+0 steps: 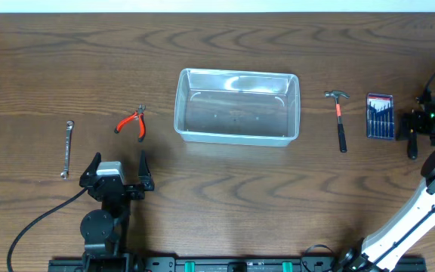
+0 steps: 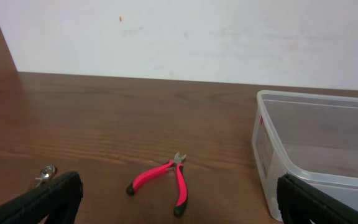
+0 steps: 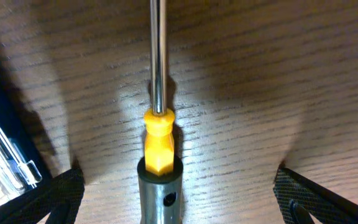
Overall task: Pack container
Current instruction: 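Lower the right gripper and close it on the screwdriver handle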
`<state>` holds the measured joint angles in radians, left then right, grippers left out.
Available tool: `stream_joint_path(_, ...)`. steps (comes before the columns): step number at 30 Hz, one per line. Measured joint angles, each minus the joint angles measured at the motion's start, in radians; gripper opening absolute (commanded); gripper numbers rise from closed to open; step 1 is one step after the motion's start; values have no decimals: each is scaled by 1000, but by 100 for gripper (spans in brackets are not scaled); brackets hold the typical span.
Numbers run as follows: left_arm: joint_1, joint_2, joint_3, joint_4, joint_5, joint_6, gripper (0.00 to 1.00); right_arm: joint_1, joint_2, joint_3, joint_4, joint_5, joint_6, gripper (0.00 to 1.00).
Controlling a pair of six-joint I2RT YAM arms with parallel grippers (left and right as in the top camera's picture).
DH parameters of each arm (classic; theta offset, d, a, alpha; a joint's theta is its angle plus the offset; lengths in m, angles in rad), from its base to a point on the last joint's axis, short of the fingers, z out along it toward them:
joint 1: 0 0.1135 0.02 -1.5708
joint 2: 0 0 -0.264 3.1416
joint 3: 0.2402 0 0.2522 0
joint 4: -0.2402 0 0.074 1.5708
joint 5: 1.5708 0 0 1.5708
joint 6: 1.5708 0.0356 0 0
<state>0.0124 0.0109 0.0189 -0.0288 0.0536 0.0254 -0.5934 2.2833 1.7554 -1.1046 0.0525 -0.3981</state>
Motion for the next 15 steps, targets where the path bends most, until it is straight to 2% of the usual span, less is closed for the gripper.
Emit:
stream_joint_path(6, 0, 0, 0, 0, 0, 0, 98, 4, 0, 2, 3, -8, 0, 91)
stream_joint_path(10, 0, 0, 0, 0, 0, 0, 98, 7, 0, 2, 2, -10, 4, 82)
stream_joint_path(12, 0, 0, 0, 0, 0, 0, 98, 9, 0, 2, -3, -8, 5, 72)
stream_joint_path(15, 0, 0, 0, 0, 0, 0, 98, 9, 0, 2, -9, -7, 9, 65)
